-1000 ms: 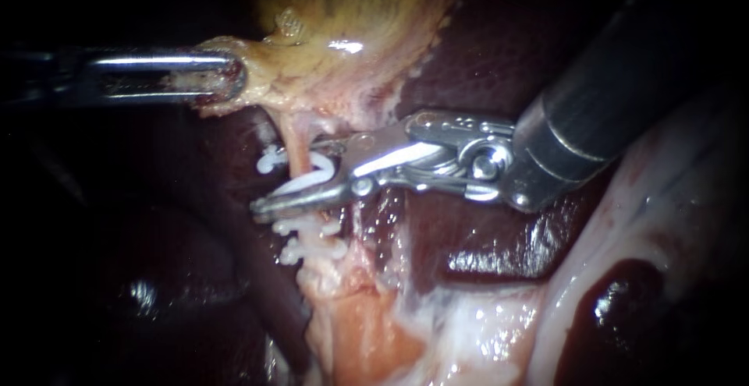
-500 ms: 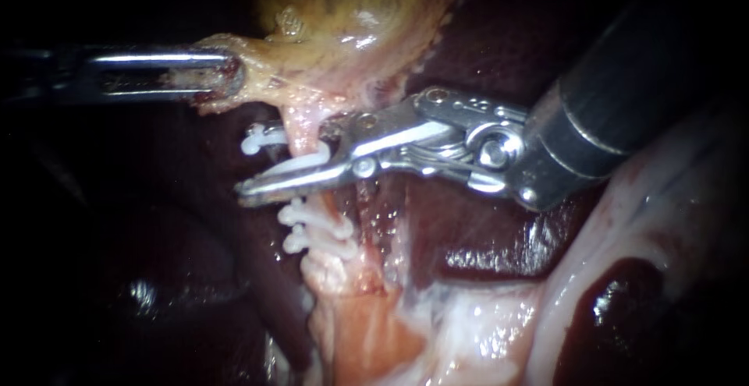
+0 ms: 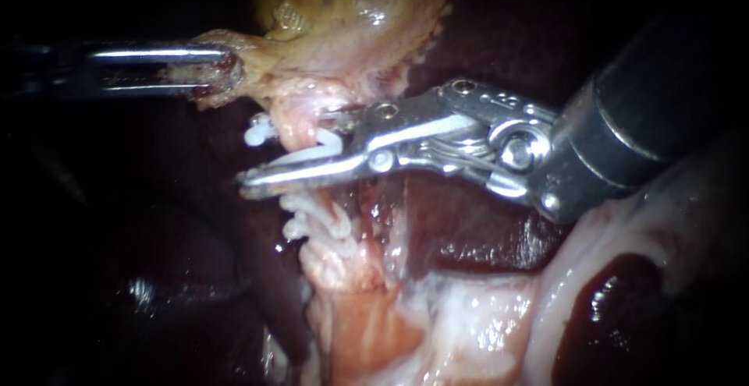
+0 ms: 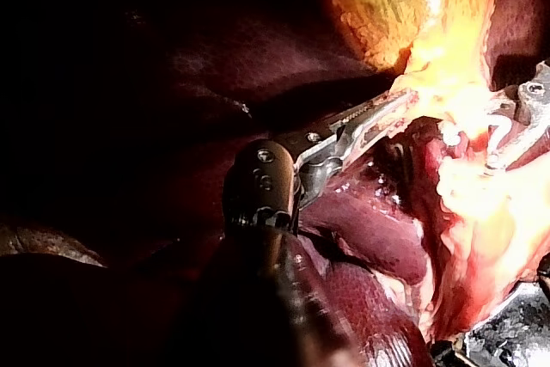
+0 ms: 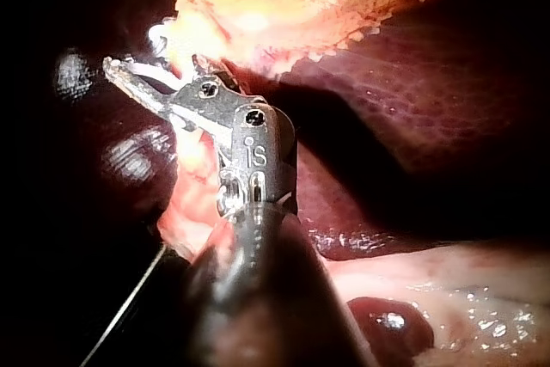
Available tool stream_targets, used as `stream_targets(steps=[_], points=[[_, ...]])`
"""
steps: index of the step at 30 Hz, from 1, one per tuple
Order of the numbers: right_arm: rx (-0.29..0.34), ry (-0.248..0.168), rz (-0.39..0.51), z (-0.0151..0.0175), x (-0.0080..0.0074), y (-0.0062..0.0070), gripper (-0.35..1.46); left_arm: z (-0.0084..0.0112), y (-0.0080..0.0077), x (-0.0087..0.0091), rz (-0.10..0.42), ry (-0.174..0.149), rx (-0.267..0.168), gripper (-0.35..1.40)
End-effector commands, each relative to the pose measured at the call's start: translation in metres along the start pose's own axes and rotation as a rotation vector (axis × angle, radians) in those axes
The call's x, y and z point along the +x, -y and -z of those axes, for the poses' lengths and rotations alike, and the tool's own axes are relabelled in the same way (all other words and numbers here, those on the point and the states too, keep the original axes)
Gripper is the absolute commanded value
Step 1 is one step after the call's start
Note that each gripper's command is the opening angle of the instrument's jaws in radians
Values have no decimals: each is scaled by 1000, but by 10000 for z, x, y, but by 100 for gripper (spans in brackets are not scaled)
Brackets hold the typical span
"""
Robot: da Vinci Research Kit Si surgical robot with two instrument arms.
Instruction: Clipping third clip left tube
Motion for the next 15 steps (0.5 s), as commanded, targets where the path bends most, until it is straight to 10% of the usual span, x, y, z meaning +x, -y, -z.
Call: stream_targets(steps=[1,15], points=[[7,4,-5,-1,-1,-1,45,0,0,0,0,0,0,-35],[55,0,-63,-4,-4,-6,34,0,-1,0,0,-1,1,-35]])
